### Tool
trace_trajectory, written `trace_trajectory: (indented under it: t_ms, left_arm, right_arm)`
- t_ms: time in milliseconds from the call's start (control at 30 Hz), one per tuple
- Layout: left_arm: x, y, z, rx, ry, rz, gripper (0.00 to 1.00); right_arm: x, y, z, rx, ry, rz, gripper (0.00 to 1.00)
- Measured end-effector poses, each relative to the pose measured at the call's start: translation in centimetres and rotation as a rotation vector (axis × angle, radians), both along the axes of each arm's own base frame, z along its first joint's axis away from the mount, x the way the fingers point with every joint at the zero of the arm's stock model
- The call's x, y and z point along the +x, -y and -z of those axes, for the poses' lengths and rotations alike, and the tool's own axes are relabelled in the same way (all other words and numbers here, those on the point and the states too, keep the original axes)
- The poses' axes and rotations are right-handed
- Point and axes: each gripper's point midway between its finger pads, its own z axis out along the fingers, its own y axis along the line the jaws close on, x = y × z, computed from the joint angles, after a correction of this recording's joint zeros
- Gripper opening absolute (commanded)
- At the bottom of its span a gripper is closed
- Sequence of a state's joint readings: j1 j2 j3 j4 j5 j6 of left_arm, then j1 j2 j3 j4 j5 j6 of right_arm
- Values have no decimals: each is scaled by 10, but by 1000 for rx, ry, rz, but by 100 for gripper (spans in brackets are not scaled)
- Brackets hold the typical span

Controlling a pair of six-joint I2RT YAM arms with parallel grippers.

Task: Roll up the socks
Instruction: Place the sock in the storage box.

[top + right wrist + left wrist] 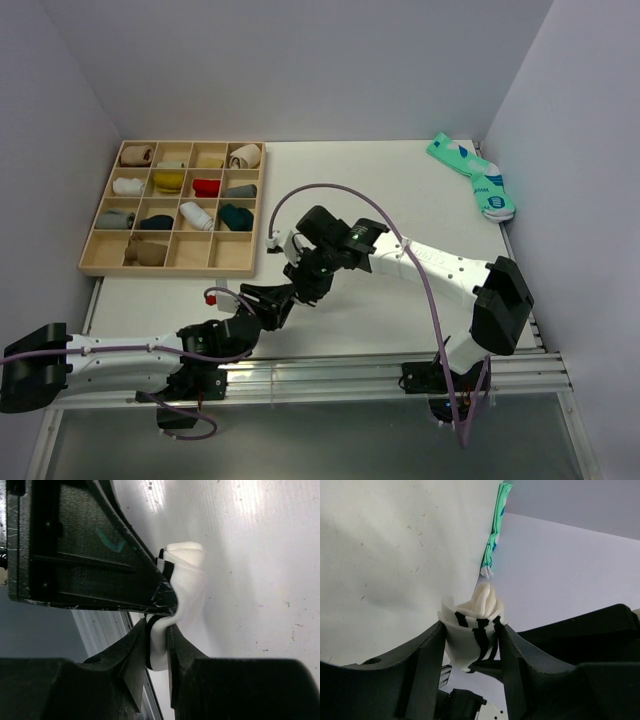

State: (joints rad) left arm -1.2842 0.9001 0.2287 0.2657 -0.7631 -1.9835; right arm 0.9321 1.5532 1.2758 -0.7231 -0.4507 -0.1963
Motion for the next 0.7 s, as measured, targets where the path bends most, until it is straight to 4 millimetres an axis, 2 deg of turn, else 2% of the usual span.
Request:
trace_trajectory:
  t_ms: [233,267,467,700]
  left_arm:
    - [3,-3,-4,-6,16,-19,51]
    - [4,-4,-5,-5,18,-23,48]
    - [7,-7,-7,-6,36,-39,43]
    - [7,-7,-5,-1,42,-37,36]
  right_arm:
    - [-10,-4,-1,6,-9,-32,4]
    - [-11,-5,-1,8,-13,-37,4]
    - [-22,-10,-11,29,-36,-73,4]
    - [-23,-11,-8,22,-56,-79,4]
